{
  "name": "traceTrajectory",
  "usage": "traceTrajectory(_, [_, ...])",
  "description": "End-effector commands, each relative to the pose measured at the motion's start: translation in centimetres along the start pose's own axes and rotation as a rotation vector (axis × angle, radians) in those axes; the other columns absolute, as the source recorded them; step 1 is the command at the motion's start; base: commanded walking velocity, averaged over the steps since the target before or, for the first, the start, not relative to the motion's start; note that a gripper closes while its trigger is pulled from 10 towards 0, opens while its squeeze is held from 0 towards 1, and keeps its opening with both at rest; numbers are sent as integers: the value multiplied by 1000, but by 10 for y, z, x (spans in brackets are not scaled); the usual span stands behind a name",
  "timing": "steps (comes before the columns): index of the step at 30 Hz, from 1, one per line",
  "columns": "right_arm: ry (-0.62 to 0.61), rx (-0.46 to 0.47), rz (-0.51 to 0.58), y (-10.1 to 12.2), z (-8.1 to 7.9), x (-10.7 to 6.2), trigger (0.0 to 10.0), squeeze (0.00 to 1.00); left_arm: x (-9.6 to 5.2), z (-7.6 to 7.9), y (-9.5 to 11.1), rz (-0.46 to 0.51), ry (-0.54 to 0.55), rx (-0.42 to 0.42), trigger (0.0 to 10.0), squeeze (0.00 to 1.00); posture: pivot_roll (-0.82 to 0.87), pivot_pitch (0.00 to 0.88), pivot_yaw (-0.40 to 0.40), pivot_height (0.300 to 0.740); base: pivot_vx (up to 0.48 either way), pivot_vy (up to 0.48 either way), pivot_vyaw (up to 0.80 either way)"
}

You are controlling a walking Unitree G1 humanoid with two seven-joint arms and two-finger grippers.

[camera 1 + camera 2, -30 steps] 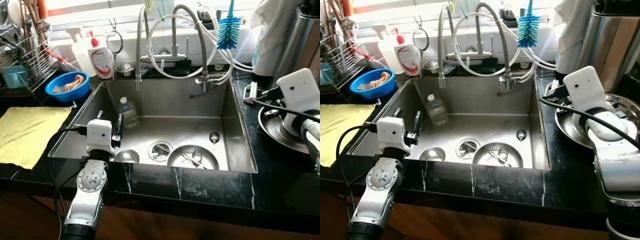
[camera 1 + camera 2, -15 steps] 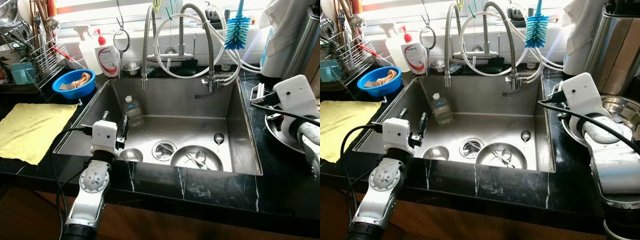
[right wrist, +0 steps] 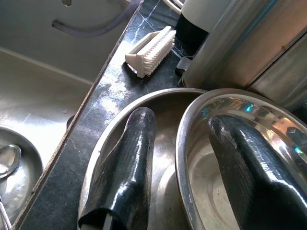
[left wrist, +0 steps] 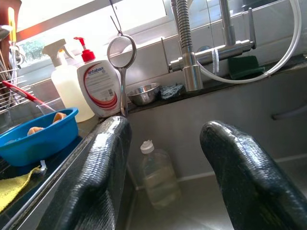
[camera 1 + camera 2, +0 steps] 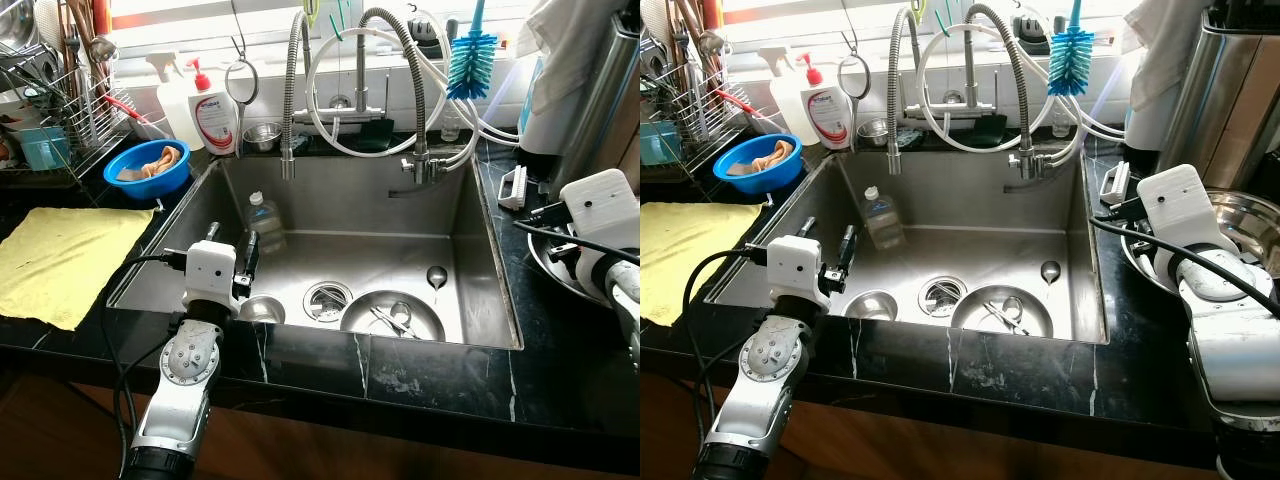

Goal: Kitchen organization

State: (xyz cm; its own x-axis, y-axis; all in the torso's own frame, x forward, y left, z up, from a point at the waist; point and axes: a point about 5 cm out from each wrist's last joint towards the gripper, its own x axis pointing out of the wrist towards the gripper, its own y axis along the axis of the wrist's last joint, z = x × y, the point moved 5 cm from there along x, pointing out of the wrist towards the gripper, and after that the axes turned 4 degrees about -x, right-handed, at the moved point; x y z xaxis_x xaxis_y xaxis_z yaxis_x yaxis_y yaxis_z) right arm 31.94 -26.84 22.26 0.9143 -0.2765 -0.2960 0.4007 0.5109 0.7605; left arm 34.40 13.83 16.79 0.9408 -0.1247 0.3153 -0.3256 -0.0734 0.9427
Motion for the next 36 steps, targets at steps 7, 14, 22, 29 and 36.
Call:
traceTrajectory(7, [25,31,-28,-10,-12,6,10000,0,2,-1,-2,-5,-20,22,10000,0,-305,0,145,740,0,0,0])
traceTrajectory(14, [10,47,-24,-10,-12,8,10000,0,1,-1,-3,-9,-27,26,10000,0,-302,0,147,740,0,0,0])
traceTrajectory(22, [5,61,-20,-10,-13,9,0,0,2,0,-4,-13,-39,28,10000,0,-298,0,148,740,0,0,0])
traceTrajectory(29, [4,69,-16,-8,-14,10,0,0,5,2,-1,3,-56,55,10000,0,-294,0,146,740,0,0,0])
traceTrajectory(36, [-4,82,6,-2,-14,12,0,0,5,4,-1,6,-63,58,10000,0,-293,0,146,740,0,0,0])
